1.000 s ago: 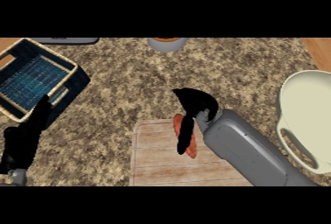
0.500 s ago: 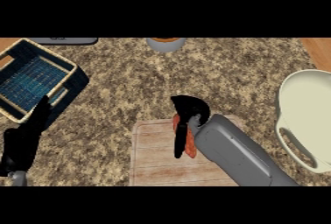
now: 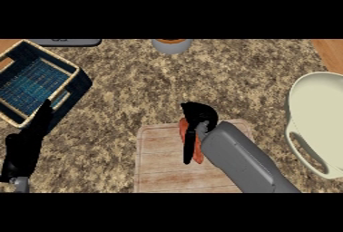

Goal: Pick the sweet potato from the cutting board and place it in the pot

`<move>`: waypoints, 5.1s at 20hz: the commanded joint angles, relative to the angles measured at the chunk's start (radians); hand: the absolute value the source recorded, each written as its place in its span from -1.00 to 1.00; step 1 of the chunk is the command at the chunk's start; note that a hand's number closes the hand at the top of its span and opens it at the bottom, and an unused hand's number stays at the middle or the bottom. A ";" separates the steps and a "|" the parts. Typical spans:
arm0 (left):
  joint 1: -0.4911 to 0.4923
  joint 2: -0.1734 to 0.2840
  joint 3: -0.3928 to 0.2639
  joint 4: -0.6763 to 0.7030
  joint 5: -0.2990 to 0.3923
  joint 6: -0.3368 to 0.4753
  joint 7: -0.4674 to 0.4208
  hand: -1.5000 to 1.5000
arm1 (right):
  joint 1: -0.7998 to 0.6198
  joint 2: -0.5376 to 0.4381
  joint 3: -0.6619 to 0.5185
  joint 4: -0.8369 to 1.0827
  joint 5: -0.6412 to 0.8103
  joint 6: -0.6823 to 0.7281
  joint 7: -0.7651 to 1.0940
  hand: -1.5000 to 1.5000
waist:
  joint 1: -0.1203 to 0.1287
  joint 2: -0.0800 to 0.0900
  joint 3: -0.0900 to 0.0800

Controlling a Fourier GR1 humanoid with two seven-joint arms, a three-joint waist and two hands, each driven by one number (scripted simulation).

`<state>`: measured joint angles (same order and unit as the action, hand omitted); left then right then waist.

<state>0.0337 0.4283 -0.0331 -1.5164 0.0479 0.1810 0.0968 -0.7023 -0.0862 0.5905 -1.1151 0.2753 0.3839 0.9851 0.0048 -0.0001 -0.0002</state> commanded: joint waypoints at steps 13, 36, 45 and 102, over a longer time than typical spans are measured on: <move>-0.014 -0.042 0.084 0.010 -0.050 -0.081 0.017 0.00 | 0.063 0.031 -0.082 0.056 0.192 0.102 -0.152 1.00 | -0.001 0.000 0.000; 0.005 -0.047 0.099 -0.051 -0.063 -0.072 0.069 0.00 | 0.083 -0.298 -0.149 -0.398 0.774 -0.299 0.194 1.00 | -0.026 -0.013 -0.001; -0.012 -0.037 0.127 -0.043 -0.033 -0.124 0.054 0.00 | 0.067 -0.285 -0.333 -0.621 0.854 -0.267 0.225 1.00 | -0.012 -0.004 0.000; 0.037 -0.130 0.147 -0.090 -0.137 -0.165 0.056 0.00 | -0.156 -0.570 -1.291 0.548 0.117 -0.701 -1.186 -1.00 | 0.000 -0.004 0.000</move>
<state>0.0147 0.3031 0.1202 -1.5471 -0.0900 0.0276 0.1402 -0.8724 -0.6381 -0.6719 -0.5274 0.4664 -0.3982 -0.2202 0.0105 0.0015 0.0012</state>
